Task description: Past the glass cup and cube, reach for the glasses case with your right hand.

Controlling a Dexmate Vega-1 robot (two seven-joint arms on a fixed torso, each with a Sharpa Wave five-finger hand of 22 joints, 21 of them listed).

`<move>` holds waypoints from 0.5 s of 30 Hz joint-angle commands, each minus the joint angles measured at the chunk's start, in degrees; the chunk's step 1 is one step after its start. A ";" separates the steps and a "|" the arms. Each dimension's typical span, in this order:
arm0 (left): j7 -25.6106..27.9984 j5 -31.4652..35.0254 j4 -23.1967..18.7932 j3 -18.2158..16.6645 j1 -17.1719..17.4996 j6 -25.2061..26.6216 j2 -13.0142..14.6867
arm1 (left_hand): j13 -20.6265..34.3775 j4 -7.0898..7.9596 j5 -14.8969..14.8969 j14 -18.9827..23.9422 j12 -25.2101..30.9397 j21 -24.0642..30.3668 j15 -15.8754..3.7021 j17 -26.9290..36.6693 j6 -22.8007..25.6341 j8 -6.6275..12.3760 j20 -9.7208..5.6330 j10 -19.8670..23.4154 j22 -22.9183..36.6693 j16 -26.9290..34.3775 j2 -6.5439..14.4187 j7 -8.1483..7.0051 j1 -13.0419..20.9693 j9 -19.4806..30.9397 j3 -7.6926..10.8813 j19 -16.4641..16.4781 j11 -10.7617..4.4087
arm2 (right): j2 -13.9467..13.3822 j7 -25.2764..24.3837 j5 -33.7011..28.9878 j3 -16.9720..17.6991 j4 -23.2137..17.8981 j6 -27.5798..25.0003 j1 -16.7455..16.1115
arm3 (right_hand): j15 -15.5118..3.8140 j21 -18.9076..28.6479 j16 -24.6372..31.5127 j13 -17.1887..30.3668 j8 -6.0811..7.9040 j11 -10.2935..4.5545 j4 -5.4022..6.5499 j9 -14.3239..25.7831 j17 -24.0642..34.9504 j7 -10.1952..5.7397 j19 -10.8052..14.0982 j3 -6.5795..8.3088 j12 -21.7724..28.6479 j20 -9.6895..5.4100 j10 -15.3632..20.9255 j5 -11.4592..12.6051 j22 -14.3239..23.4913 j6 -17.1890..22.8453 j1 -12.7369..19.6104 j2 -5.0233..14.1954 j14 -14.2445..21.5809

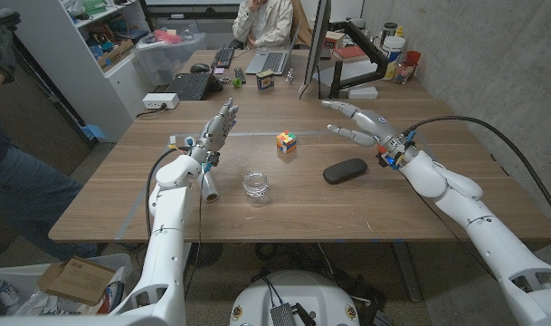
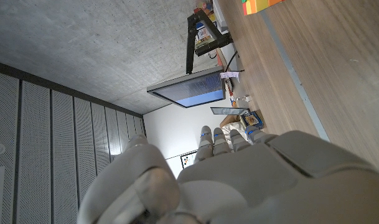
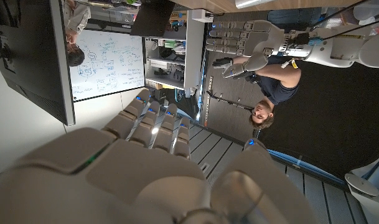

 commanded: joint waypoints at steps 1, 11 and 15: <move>-0.15 0.04 0.28 0.07 -0.05 -0.01 0.16 | 0.21 0.13 -0.07 -0.32 0.22 0.19 0.42 0.26 0.46 0.06 0.24 -0.26 0.31 0.31 0.47 -0.02 0.12 0.10 -0.57 -2.20 0.47 | -1.29 -1.92 -2.38 -1.36 -1.19 -2.24 -0.20 | -2.02 -0.22 -0.14 0.21 0.05 -0.20 -0.15 0.19 0.17 -0.71 -0.23 -0.06 -0.18 -2.18 0.12 0.40 0.10 0.35 0.29 0.34 -0.31; -0.45 -0.03 0.40 0.05 -0.15 0.05 0.26 | 0.22 0.17 -0.16 0.29 0.20 0.30 2.67 0.26 0.36 0.03 1.66 -0.38 0.33 0.54 0.56 -0.22 0.20 0.11 -0.79 -1.99 0.24 | -2.35 -3.09 -3.45 -2.40 -2.03 -3.66 -0.45 | -1.03 -0.32 -0.12 0.22 0.27 -0.49 -0.25 0.19 0.16 -1.18 -0.48 -0.05 -0.20 -1.60 0.11 0.58 0.10 0.93 0.53 0.54 -0.29; -0.45 -0.03 0.27 -0.01 -0.09 0.09 0.29 | 0.22 0.17 -0.18 0.70 0.29 0.37 3.09 0.25 0.36 0.03 1.63 -0.18 0.33 0.67 0.59 -0.24 0.23 0.11 -0.84 -1.80 0.61 | -2.66 -3.50 -3.71 -2.81 -2.20 -4.00 -0.52 | -0.54 -0.30 -0.04 0.23 0.34 -0.96 -0.31 0.19 0.14 -1.45 -0.43 -0.04 -0.24 -1.05 0.06 0.68 0.10 1.16 0.66 0.66 -0.07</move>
